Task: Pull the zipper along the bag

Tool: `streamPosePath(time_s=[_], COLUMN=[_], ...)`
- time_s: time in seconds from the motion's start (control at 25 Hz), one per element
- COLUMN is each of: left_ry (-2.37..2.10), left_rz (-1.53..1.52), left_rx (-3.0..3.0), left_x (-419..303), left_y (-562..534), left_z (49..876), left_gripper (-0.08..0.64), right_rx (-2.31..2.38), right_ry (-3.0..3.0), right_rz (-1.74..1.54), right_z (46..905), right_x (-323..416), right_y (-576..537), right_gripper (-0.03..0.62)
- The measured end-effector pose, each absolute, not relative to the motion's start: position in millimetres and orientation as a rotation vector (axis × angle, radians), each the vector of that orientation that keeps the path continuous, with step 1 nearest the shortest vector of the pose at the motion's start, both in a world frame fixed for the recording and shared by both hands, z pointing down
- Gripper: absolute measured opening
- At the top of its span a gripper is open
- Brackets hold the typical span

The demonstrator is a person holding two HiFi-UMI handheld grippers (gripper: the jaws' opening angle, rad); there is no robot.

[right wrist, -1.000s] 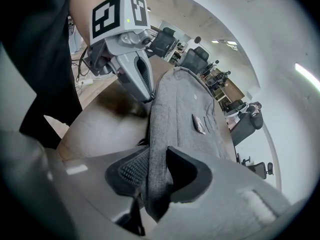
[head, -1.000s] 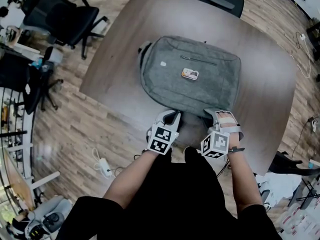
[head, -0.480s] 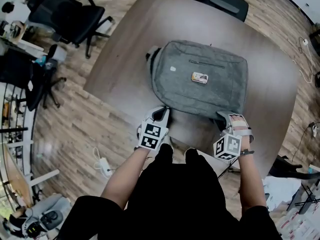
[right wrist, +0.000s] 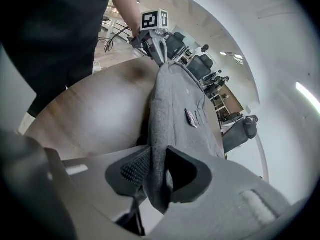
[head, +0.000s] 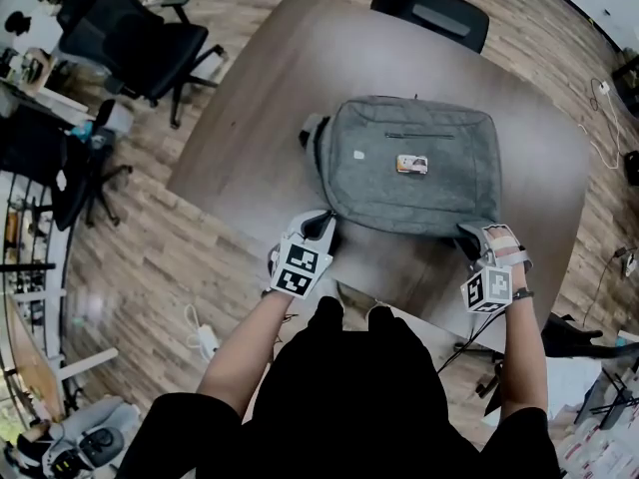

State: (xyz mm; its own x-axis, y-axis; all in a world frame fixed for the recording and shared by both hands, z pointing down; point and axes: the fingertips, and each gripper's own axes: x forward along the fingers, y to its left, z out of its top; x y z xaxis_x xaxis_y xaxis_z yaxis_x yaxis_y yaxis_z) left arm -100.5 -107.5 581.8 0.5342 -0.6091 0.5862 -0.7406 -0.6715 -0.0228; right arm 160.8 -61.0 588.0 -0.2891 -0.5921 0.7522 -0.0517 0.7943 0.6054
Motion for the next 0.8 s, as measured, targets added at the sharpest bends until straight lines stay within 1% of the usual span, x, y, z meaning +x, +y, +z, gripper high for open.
streamPosePath(time_s=[0.08, 0.16, 0.2, 0.28, 0.44, 0.8], left_ry=[-1.120, -1.110, -1.108, -1.104, -1.097, -1.002], left_rz=[0.850, 0.858, 0.858, 0.861, 0.875, 0.860], left_rx=[2.564, 2.573, 2.574, 2.575, 2.589, 2.617], left_x=[-93, -88, -87, -85, -83, -62], left_y=[-106, -103, -102, -101, -101, -83], left_z=[579, 578, 577, 576, 573, 569], left_gripper=[0.030, 0.028, 0.028, 0.028, 0.028, 0.028], right_rx=[0.498, 0.501, 0.504, 0.511, 0.553, 0.728], right_ry=[-1.804, -1.805, -1.811, -1.845, -1.962, -2.173], right_rz=[-0.579, -0.541, -0.506, -0.470, -0.468, -0.362], right_z=[590, 590, 588, 578, 557, 545], right_x=[169, 171, 170, 158, 116, 14], right_y=[-65, -64, -62, -57, -46, -53], right_gripper=[0.104, 0.123, 0.142, 0.204, 0.206, 0.207])
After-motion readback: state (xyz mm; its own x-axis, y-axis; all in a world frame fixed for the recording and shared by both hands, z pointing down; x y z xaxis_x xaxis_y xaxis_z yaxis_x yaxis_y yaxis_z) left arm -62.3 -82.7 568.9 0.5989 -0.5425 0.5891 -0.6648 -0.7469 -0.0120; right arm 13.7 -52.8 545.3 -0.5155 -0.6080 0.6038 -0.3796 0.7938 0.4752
